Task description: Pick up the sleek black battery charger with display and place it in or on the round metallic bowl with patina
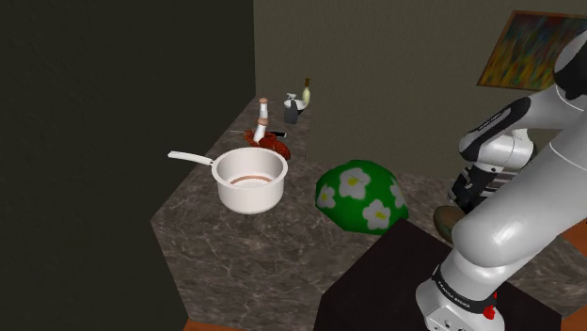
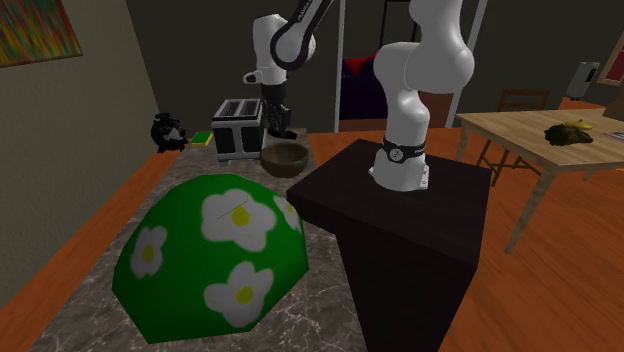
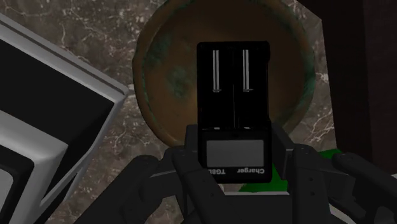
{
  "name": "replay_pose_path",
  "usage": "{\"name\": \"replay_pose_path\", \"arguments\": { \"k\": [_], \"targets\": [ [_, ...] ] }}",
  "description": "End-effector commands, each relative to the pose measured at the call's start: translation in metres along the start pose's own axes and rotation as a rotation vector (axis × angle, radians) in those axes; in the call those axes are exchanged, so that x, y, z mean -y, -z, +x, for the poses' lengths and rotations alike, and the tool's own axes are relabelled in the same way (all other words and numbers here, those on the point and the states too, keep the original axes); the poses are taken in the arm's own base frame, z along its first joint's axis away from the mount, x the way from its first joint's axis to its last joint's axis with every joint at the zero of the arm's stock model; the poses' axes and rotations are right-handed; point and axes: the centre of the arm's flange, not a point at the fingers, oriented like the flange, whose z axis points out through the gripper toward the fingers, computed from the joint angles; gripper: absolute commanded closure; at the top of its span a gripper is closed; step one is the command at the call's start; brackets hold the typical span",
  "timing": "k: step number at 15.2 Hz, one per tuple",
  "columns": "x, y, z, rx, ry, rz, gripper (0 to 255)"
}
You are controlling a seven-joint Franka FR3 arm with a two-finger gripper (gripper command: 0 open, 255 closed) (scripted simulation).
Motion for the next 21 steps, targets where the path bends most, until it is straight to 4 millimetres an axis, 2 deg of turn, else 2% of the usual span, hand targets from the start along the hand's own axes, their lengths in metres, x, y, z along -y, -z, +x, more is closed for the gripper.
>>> {"name": "replay_pose_path", "arguments": {
  "k": [1,13,20,21],
  "targets": [
    [-0.001,-0.008,0.000,-0.001,0.000,0.000,255],
    [-0.002,-0.072,0.002,-0.001,0.000,0.000,255],
    [-0.002,-0.072,0.002,-0.001,0.000,0.000,255],
    [-0.002,-0.072,0.002,-0.001,0.000,0.000,0]
  ]
}}
